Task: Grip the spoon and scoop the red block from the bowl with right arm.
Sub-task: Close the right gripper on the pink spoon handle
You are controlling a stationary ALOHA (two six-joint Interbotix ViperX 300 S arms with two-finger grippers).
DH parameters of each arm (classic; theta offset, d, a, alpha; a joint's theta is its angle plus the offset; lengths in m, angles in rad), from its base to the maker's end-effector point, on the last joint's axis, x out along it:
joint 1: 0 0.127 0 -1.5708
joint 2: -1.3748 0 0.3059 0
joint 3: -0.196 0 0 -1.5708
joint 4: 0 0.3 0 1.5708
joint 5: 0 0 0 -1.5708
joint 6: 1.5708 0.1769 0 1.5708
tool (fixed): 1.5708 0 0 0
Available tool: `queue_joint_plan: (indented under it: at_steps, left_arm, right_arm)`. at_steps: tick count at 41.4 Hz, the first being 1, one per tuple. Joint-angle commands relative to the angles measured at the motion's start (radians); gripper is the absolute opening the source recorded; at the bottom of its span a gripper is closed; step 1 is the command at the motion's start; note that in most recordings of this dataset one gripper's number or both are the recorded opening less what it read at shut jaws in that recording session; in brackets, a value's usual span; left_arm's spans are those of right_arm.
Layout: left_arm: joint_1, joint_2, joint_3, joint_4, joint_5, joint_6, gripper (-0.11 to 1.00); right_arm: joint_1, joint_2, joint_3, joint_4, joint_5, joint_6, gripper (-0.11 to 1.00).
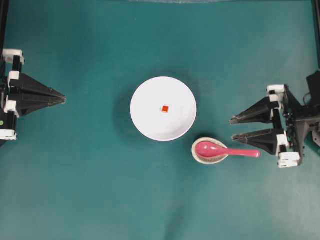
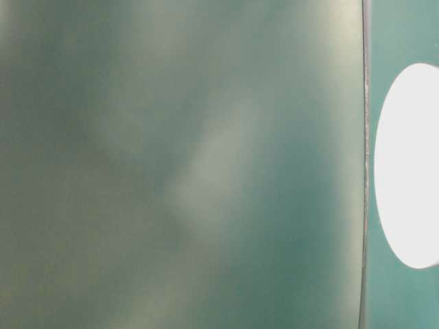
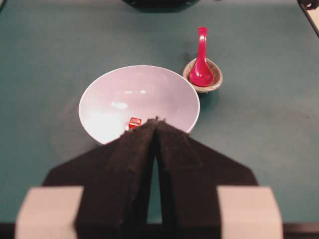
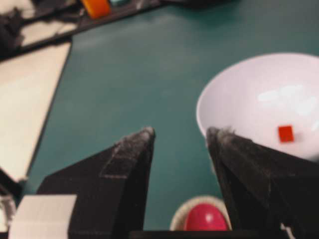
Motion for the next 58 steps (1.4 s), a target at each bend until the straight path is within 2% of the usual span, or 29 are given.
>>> queue_joint_plan:
  at_steps: [1,9,17,22,35,58]
  left_arm:
    - [-0.002,0.008,-0.020,0.003,-0.005,0.003,0.01]
    - [0.000,0.009,-0.020,0.003,-0.002,0.003,0.01]
    - [0.000,0.009,-0.020,0.006,0.005,0.005,0.01]
    - [-0.002,0.009,-0.018,0.006,0.003,0.005,0.01]
    - [0.000,0.009,-0.017,0.006,0.029,0.006,0.01]
    - [0.000,0.009,-0.009,0.008,0.043,0.006,0.01]
  right_arm:
    - [0.040,0.049,0.003,0.038,-0.067,-0.002,0.53]
    - [0.104,0.135,0.025,0.103,-0.114,-0.002,0.53]
    - [0.190,0.222,0.058,0.212,-0.187,-0.003,0.53]
    - [0.233,0.264,0.078,0.255,-0.230,-0.003,0.53]
    - [0.268,0.376,0.078,0.267,-0.261,-0.058,0.53]
    - [0.291,0.491,0.074,0.272,-0.265,-0.060,0.53]
